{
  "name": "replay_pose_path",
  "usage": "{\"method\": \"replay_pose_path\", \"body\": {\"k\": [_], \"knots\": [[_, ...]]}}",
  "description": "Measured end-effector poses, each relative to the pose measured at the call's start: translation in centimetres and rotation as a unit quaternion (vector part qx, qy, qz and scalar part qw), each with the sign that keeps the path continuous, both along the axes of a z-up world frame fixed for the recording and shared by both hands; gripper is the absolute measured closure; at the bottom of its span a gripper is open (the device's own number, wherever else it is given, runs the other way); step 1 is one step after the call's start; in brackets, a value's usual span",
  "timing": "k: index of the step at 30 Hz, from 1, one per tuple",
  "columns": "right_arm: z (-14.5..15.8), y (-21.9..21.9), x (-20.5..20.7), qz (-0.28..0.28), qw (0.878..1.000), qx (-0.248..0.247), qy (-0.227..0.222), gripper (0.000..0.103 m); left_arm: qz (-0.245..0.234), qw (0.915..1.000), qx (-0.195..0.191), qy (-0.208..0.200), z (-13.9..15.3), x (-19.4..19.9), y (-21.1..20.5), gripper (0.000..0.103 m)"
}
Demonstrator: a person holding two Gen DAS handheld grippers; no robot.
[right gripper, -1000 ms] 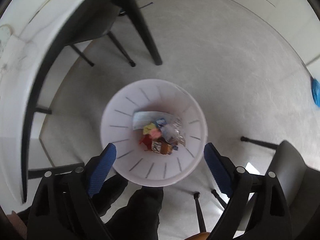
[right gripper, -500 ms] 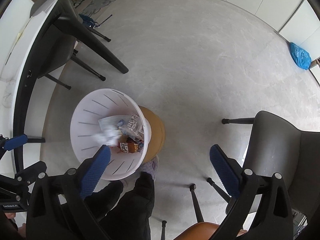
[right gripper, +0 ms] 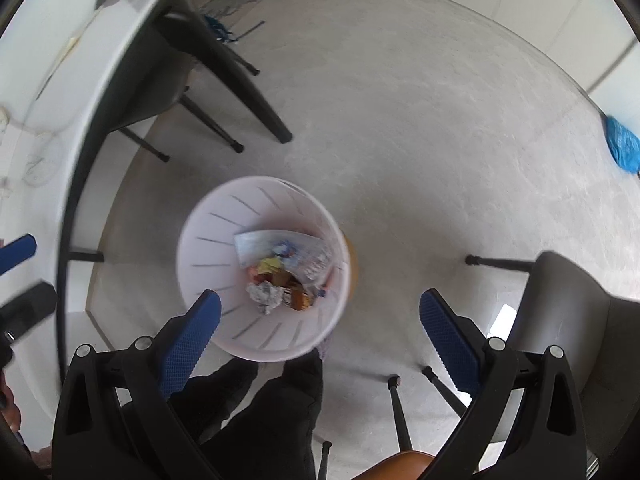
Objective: Collect trash
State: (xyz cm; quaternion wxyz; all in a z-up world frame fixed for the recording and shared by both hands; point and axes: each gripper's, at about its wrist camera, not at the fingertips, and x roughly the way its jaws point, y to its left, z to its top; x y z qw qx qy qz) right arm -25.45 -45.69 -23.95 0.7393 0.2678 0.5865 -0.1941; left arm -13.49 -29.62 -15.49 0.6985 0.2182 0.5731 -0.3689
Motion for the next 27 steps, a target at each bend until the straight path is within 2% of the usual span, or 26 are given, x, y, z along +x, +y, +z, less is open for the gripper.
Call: {"method": "replay_pose_path", "body": {"k": [3, 6, 9, 12, 15, 17, 19, 22, 25, 27], "knots": [[3.0, 3.4, 4.5, 0.055, 0.998, -0.014, -0.029, 0.004, 0.072, 0.9961, -0.026, -0.044, 4.0, 3.1, 4.4, 0.013], [6.6, 7.6, 9.3, 0.114, 0.991, -0.015, -0.072, 0.002, 0.146, 0.9831, -0.043, -0.102, 8.3, 6.0, 9.8, 0.012], [11.2, 12.4, 14.3, 0.173, 0.978, -0.026, -0.118, 0.002, 0.223, 0.9605, -0.058, -0.156, 13.0, 8.5, 15.7, 0.009], [17.5, 16.7, 18.6, 0.212, 0.960, -0.043, -0.180, 0.002, 0.280, 0.9355, -0.076, -0.201, 17.6, 10.4, 20.5, 0.008], [24.3, 19.0, 21.3, 0.222, 0.942, -0.057, -0.245, 0.002, 0.312, 0.9133, -0.092, -0.245, 22.2, 12.0, 23.7, 0.008], [28.6, 19.7, 22.8, 0.221, 0.931, -0.069, -0.281, 0.002, 0.320, 0.9021, -0.092, -0.274, 24.9, 12.9, 24.9, 0.008], [33.4, 20.5, 23.8, 0.217, 0.919, -0.091, -0.317, 0.002, 0.326, 0.8900, -0.087, -0.306, 28.0, 14.1, 25.7, 0.008], [39.8, 21.4, 24.2, 0.203, 0.902, -0.128, -0.358, 0.002, 0.346, 0.8665, -0.102, -0.345, 32.3, 14.9, 27.0, 0.008], [43.9, 22.1, 23.6, 0.196, 0.885, -0.152, -0.393, 0.002, 0.372, 0.8505, -0.126, -0.350, 35.3, 15.2, 28.3, 0.008], [45.1, 22.7, 22.8, 0.192, 0.878, -0.159, -0.408, 0.002, 0.390, 0.8413, -0.135, -0.350, 36.6, 15.0, 28.9, 0.008]]}}
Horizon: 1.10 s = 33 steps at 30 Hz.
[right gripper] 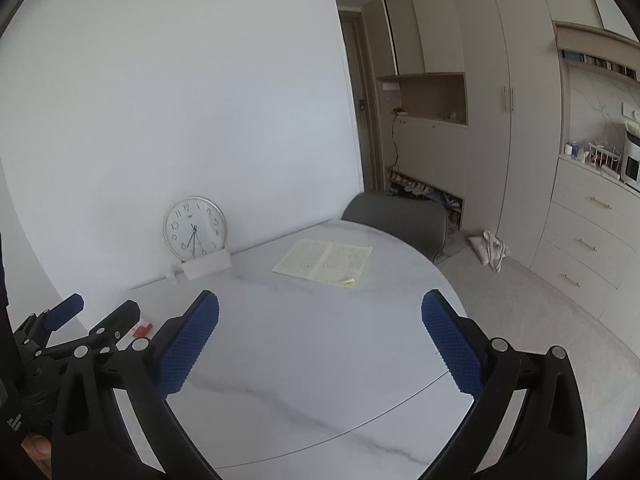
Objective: Collect trash
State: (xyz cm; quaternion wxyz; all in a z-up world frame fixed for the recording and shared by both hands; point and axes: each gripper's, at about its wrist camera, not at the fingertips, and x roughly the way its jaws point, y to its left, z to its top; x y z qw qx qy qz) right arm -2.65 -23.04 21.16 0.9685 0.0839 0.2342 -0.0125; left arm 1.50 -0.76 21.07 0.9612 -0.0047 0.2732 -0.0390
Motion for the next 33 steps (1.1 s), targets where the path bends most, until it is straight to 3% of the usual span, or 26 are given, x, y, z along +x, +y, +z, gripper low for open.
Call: {"method": "replay_pose_path", "body": {"k": [3, 10, 33], "knots": [[0.5, 0.4, -1.2, 0.003, 1.000, 0.005, -0.015, 0.002, 0.012, 0.9998, -0.015, -0.001, 0.6, 0.0, 0.1, 0.008], [-0.6, 1.0, -1.2, 0.010, 1.000, -0.006, 0.009, 0.002, -0.003, 0.9995, -0.025, 0.019, -0.3, -0.2, 0.0, 0.008], [-1.2, 1.2, -1.5, -0.004, 1.000, -0.011, 0.019, 0.002, -0.013, 0.9993, -0.019, 0.030, -1.2, -0.4, -0.5, 0.008]]}}
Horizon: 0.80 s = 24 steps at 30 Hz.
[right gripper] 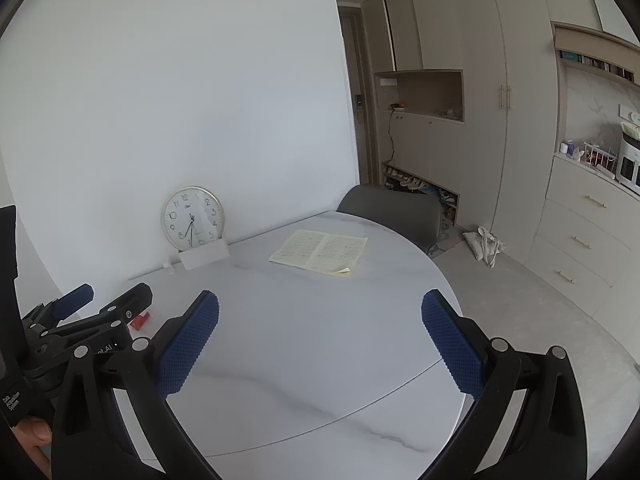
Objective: Collect trash
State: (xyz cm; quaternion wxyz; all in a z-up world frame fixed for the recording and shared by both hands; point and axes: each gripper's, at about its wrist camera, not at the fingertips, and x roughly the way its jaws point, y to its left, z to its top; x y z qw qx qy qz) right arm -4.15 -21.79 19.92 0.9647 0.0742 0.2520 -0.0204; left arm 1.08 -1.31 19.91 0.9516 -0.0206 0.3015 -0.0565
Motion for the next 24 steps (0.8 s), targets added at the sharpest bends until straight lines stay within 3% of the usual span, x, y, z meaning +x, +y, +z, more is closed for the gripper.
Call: {"method": "replay_pose_path", "body": {"k": [24], "knots": [[-0.14, -0.47, -0.70, -0.008, 1.000, -0.003, 0.002, 0.002, -0.017, 0.9999, -0.001, 0.005, -0.19, -0.30, -0.59, 0.008]]}}
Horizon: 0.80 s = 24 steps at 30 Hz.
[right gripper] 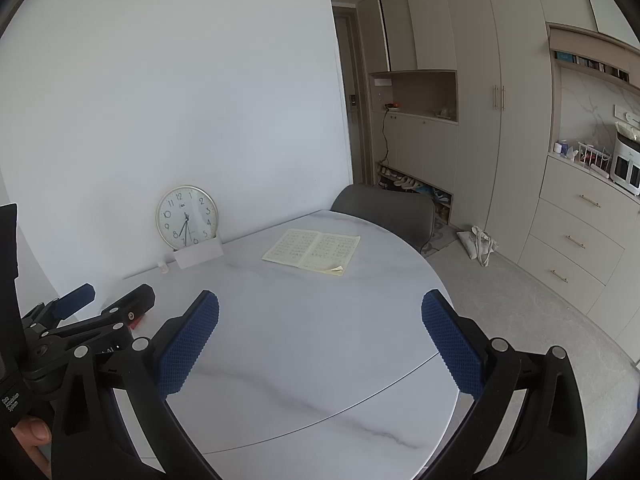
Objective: Collect trash
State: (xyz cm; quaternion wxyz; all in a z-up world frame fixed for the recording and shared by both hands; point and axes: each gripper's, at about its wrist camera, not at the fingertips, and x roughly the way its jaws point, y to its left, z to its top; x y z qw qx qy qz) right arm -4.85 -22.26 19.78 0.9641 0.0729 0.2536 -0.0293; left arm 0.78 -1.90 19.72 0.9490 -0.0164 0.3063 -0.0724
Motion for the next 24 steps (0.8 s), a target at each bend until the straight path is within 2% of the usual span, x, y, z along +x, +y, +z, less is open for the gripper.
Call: {"method": "replay_pose_path", "body": {"k": [24], "knots": [[0.02, -0.08, 0.28, -0.004, 1.000, 0.000, 0.006, 0.002, -0.011, 0.9999, 0.003, 0.002, -0.38, 0.43, -0.16, 0.008]]}}
